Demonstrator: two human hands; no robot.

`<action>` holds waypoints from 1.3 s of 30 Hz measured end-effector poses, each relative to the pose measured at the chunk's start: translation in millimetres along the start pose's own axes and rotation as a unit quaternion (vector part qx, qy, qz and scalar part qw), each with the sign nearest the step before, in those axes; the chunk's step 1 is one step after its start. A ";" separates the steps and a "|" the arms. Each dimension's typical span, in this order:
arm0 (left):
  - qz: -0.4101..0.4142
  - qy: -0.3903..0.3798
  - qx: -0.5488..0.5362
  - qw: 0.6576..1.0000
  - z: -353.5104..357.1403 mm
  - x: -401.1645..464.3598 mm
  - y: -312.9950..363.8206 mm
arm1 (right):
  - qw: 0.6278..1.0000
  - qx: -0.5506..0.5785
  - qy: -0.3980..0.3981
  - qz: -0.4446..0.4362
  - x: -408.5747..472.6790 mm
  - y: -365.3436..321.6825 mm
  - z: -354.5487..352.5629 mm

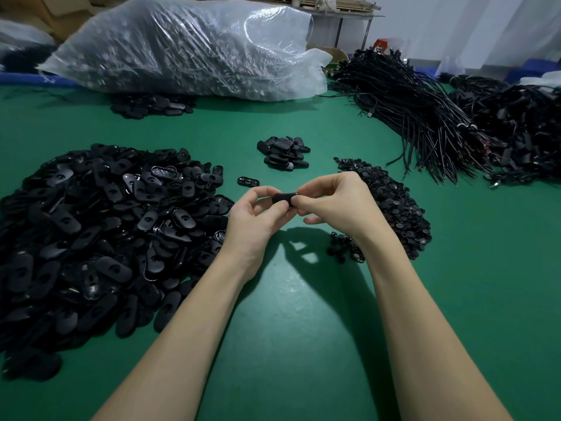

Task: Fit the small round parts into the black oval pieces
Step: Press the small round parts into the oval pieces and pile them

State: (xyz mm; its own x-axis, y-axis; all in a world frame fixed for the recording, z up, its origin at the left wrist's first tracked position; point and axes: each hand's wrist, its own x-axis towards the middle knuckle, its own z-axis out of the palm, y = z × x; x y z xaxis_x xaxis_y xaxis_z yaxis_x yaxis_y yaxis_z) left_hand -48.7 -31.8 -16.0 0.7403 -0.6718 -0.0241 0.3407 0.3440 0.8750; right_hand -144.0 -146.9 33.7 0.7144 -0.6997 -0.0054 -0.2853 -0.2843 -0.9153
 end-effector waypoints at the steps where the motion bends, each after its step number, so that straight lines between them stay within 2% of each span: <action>1: 0.001 0.000 0.003 1.000 -0.3 0.3 -0.7 | 1.000 -0.010 0.002 -0.003 -0.3 0.0 0.4; 15: 0.018 0.006 0.065 0.998 -3.2 3.5 -7.5 | 0.997 -0.072 0.022 -0.003 -4.3 -1.2 3.3; 22: 0.038 0.060 0.110 0.991 1.2 3.5 -8.9 | 0.993 -0.104 0.035 -0.040 -2.0 2.9 12.5; 28: 0.004 0.054 0.029 0.998 2.4 2.9 -3.7 | 0.986 -0.109 -0.013 -0.129 -0.2 6.5 7.7; 31: -0.002 0.059 0.005 0.998 3.8 4.0 -3.6 | 0.972 -0.161 0.001 -0.172 6.8 8.2 8.4; 34: -0.022 0.061 -0.024 0.998 3.2 6.9 -1.6 | 0.965 -0.192 0.004 -0.179 15.1 12.2 10.1; 36: -0.038 0.064 -0.036 0.997 3.6 8.7 -0.2 | 0.961 -0.209 0.020 -0.178 22.1 14.4 13.5; 39: -0.048 0.072 -0.024 0.996 4.5 9.6 -0.6 | 0.955 -0.231 0.099 -0.159 42.7 12.6 19.9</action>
State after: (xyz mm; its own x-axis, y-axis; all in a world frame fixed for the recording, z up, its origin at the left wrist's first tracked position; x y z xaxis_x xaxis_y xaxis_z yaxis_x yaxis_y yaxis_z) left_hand -44.3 -41.4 -14.6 0.7772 -0.6033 -0.1788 0.4386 0.3158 0.8414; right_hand -104.4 -167.3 13.9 0.6902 -0.6269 0.3614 -0.3579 -0.7298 -0.5825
